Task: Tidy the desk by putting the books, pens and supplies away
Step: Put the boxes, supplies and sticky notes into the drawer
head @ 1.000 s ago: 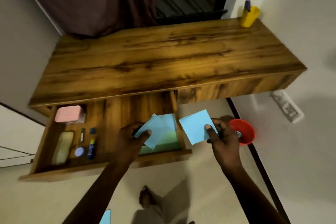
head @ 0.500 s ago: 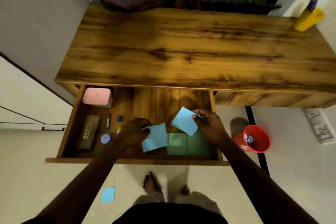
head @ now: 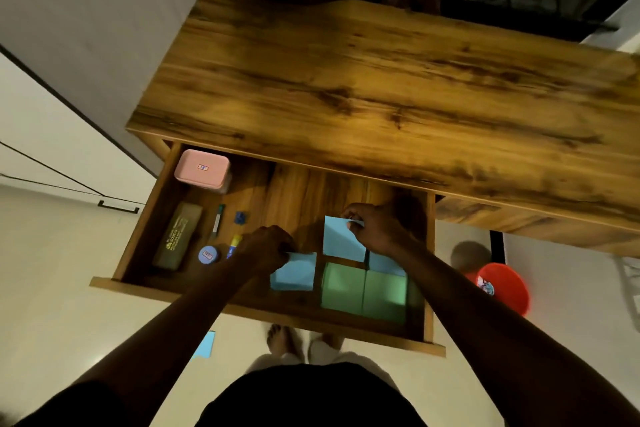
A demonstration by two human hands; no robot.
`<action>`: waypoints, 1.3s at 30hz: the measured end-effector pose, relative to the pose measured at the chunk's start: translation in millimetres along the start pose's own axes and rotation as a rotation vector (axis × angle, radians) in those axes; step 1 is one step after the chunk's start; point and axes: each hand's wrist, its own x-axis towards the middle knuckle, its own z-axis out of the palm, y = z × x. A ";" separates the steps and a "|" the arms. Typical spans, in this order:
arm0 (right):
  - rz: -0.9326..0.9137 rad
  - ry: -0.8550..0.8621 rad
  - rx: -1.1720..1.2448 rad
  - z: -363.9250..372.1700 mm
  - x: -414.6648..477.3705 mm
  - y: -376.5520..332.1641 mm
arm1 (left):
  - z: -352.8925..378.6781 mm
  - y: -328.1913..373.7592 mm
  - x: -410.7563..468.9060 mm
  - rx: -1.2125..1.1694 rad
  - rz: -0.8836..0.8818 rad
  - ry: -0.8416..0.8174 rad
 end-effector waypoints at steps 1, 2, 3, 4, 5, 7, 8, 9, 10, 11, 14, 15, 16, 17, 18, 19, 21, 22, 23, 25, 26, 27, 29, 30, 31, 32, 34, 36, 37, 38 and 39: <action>0.004 -0.016 -0.016 1.8 3.2 3.2 | 2.9 1.3 1.6 -0.002 -0.006 0.011; 0.006 -0.026 -0.028 2.9 6.0 6.3 | 5.5 2.4 2.4 -0.005 -0.007 0.021; 0.006 -0.036 -0.039 3.2 8.4 9.2 | 8.6 2.8 3.1 -0.010 -0.012 0.024; 0.006 -0.043 -0.051 3.1 10.4 11.9 | 11.2 3.2 3.6 -0.019 -0.018 0.025; 0.005 -0.052 -0.065 2.9 11.6 14.7 | 14.2 3.3 3.4 -0.031 -0.030 0.019; -0.006 -0.058 -0.104 4.0 12.2 18.6 | 20.0 3.9 1.8 -0.051 -0.055 0.030; -0.012 -0.060 -0.126 4.4 12.2 20.0 | 23.1 4.3 0.9 -0.054 -0.069 0.040; -0.019 -0.060 -0.147 4.7 11.9 20.7 | 25.9 5.2 -0.2 -0.054 -0.076 0.054; -0.024 -0.062 -0.169 5.5 12.0 21.7 | 28.9 5.9 -1.6 -0.044 -0.073 0.066; -0.031 -0.062 -0.199 5.9 11.6 22.1 | 31.0 7.3 -3.2 -0.030 -0.062 0.075; -0.049 -0.049 -0.284 8.9 10.1 23.7 | 36.6 14.6 -7.3 0.000 -0.041 0.097; -0.050 -0.050 -0.310 10.4 9.3 24.2 | 38.2 17.5 -8.2 0.001 -0.045 0.105; -0.049 -0.055 -0.339 12.5 8.6 24.1 | 40.5 19.7 -8.3 0.012 -0.040 0.113; -0.047 -0.065 -0.366 13.9 7.7 23.7 | 42.1 21.3 -8.3 0.021 -0.029 0.110; -0.043 -0.077 -0.388 15.5 7.0 23.4 | 44.1 22.5 -8.4 0.024 -0.024 0.093; -0.043 -0.084 -0.401 17.1 6.0 23.5 | 45.5 23.8 -8.5 0.025 -0.021 0.083; -0.046 -0.090 -0.399 19.9 3.7 25.2 | 47.6 26.3 -8.4 0.023 -0.026 0.084; -0.047 -0.089 -0.388 21.2 2.2 26.0 | 48.2 27.8 -8.7 0.027 -0.026 0.096; -0.049 -0.087 -0.376 22.6 0.7 26.8 | 49.4 28.5 -8.6 0.030 -0.022 0.114; -0.050 -0.079 -0.367 23.9 -1.7 27.6 | 50.7 30.0 -9.5 0.023 -0.022 0.141; -0.055 -0.072 -0.371 23.8 -2.3 27.6 | 50.8 30.2 -10.0 0.023 -0.028 0.146; -0.062 -0.067 -0.379 23.4 -2.6 27.7 | 51.1 29.9 -10.1 0.021 -0.033 0.145; -0.082 -0.057 -0.399 22.3 -3.4 27.2 | 51.1 30.3 -11.1 0.023 -0.022 0.150; -0.089 -0.048 -0.404 21.9 -3.8 26.4 | 50.2 31.4 -12.8 0.021 -0.020 0.159; -0.095 -0.034 -0.405 21.3 -4.1 25.1 | 49.4 31.9 -14.1 0.014 -0.020 0.173; -0.104 -0.015 -0.402 20.5 -4.2 23.3 | 47.8 32.7 -15.5 0.001 -0.022 0.184; -0.135 0.019 -0.374 19.2 -3.5 17.8 | 44.0 33.6 -20.1 -0.044 -0.030 0.224; -0.184 0.047 -0.303 18.8 -2.2 6.9 | 38.7 32.7 -27.2 -0.105 -0.047 0.293; -0.213 0.063 -0.262 19.2 -1.8 0.2 | 36.5 31.7 -30.2 -0.123 -0.058 0.332; -0.246 0.077 -0.227 20.6 -1.8 -8.4 | 33.6 31.0 -35.2 -0.141 -0.088 0.371; -0.280 0.091 -0.195 23.0 -1.8 -16.8 | 30.6 30.6 -40.4 -0.158 -0.122 0.415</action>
